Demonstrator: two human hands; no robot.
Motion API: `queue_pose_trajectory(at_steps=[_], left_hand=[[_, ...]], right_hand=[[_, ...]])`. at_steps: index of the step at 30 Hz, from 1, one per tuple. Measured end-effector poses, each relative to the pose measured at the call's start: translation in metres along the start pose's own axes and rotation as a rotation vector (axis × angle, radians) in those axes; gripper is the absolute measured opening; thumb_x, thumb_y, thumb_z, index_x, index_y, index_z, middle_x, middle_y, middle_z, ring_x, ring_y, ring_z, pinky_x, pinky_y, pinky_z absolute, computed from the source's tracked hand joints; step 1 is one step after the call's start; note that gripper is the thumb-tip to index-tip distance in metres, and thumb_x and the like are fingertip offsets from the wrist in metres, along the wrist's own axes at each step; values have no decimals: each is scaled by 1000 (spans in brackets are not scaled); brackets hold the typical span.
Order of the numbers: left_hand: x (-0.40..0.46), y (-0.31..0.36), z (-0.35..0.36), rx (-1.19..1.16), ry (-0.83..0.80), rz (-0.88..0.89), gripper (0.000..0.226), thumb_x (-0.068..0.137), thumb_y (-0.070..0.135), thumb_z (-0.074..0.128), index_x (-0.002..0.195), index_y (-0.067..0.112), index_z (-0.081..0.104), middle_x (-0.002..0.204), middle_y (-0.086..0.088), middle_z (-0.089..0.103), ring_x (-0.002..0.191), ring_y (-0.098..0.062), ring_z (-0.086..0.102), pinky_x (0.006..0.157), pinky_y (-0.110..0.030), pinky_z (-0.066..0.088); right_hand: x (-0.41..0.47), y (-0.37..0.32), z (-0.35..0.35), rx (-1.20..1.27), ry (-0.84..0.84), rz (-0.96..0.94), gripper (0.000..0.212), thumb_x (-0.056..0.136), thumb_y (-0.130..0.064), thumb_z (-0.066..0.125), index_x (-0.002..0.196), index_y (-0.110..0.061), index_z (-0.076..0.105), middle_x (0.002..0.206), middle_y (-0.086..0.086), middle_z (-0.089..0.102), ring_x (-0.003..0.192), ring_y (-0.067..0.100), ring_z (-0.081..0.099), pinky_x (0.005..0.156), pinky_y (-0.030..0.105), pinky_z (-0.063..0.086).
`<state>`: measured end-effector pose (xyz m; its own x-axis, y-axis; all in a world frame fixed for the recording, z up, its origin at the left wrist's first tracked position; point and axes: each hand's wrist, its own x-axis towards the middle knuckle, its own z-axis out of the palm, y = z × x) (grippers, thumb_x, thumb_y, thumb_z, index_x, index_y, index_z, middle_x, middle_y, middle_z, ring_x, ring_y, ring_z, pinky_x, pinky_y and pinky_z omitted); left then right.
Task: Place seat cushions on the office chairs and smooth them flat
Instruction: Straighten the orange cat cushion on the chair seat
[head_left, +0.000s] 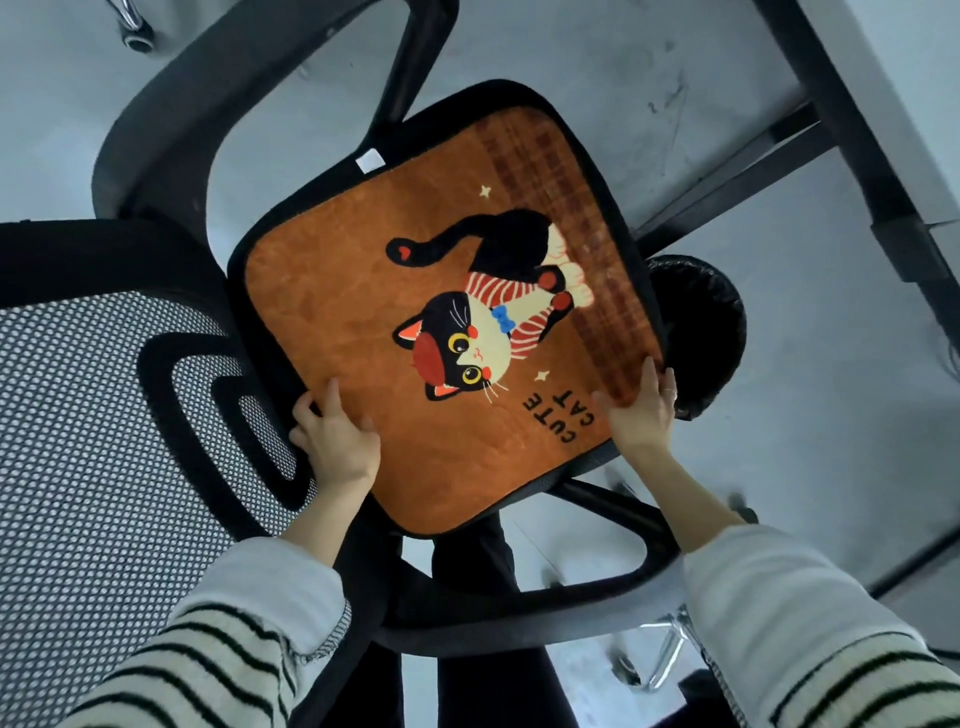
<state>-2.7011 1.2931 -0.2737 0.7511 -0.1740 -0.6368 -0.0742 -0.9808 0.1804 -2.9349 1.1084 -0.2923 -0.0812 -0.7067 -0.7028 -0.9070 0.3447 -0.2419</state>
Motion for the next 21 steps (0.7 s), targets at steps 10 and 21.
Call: queue_pose_trajectory(at_steps=[10, 21], left_hand=[[2, -11, -2, 198, -7, 128, 73, 83, 11, 65, 144, 17, 27, 150, -21, 10, 124, -44, 28, 97, -55, 42], [-24, -27, 30, 663, -140, 453, 107, 82, 52, 62, 148, 25, -17, 155, -17, -22, 143, -43, -6, 116, -47, 20]], right_hand=[[-5, -9, 3, -12, -13, -4, 85, 86, -29, 67, 152, -22, 13, 160, 4, -7, 147, 30, 1, 117, 41, 14], [-28, 7, 28, -451, -66, -144, 108, 77, -57, 65, 149, -33, -12, 157, 13, -22, 143, 40, -18, 116, 54, 8]])
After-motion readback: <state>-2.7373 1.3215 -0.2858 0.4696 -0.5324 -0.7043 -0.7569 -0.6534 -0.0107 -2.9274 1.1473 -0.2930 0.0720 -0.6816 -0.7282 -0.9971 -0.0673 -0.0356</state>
